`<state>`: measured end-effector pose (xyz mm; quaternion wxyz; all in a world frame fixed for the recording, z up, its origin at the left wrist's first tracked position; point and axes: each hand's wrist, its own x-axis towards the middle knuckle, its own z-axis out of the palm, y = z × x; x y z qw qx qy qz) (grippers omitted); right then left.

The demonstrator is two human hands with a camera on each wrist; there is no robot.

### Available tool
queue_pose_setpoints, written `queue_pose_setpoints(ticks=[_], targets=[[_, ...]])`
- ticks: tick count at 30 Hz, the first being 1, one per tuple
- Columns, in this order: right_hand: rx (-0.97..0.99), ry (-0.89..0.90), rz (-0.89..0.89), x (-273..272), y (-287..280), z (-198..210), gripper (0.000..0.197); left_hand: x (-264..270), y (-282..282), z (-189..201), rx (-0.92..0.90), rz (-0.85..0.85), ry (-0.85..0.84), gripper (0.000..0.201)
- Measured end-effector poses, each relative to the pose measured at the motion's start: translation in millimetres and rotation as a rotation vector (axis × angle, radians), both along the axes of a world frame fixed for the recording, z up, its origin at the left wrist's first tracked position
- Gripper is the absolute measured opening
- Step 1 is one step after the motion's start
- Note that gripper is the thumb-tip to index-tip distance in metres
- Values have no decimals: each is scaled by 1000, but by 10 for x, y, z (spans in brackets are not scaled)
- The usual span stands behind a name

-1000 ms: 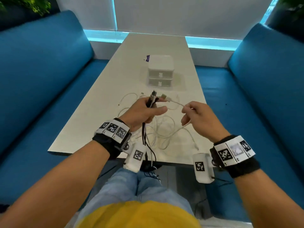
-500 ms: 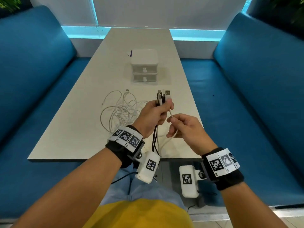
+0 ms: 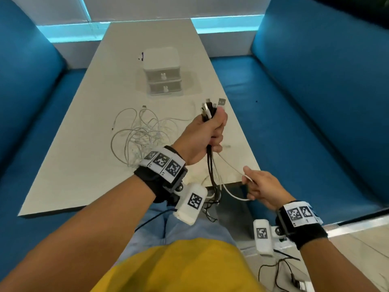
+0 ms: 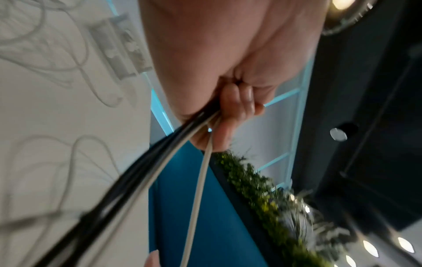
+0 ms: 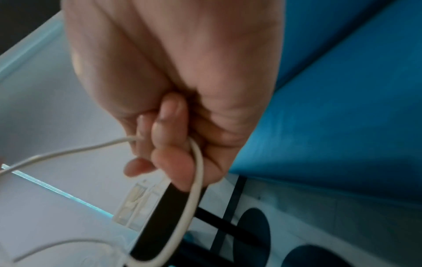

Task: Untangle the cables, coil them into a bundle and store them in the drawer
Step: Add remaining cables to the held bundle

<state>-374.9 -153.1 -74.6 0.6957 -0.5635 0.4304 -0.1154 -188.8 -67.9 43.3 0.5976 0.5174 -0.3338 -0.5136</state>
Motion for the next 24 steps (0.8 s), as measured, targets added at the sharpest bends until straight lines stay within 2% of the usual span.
queue_pose_setpoints(ticks=[4,8,10,11,14,16,17,19,22,24], targets=[[-190,209,188,-180,61,-75,42,-218,-29,-27,82,-113,-169,31],[-107,306,325,-338,149,-122,34,-243,-5,-84,145,-220,-326,30],[-104,322,356,-338,178,-133,36,-218,28,-104,172,-232,-363,17],[-118,347,367,-322,185,-137,39,-206,47,-100,188,-225,-363,15],[-177,490,447,-291,183,-147,58,-141,72,-64,197,-192,-319,27],[-126,621,497,-298,166,-219,67,-137,66,-28,193,-189,-294,30],[-69,660,512,-295,177,-270,66,-160,57,-25,193,-195,-291,31],[-61,725,552,-290,220,-400,48,-250,54,-30,190,-224,-294,32],[-281,938,605,-383,246,-598,20,-367,37,-16,178,-298,-318,33],[-341,1019,750,-545,242,-850,22,-392,28,-12,177,-328,-330,32]])
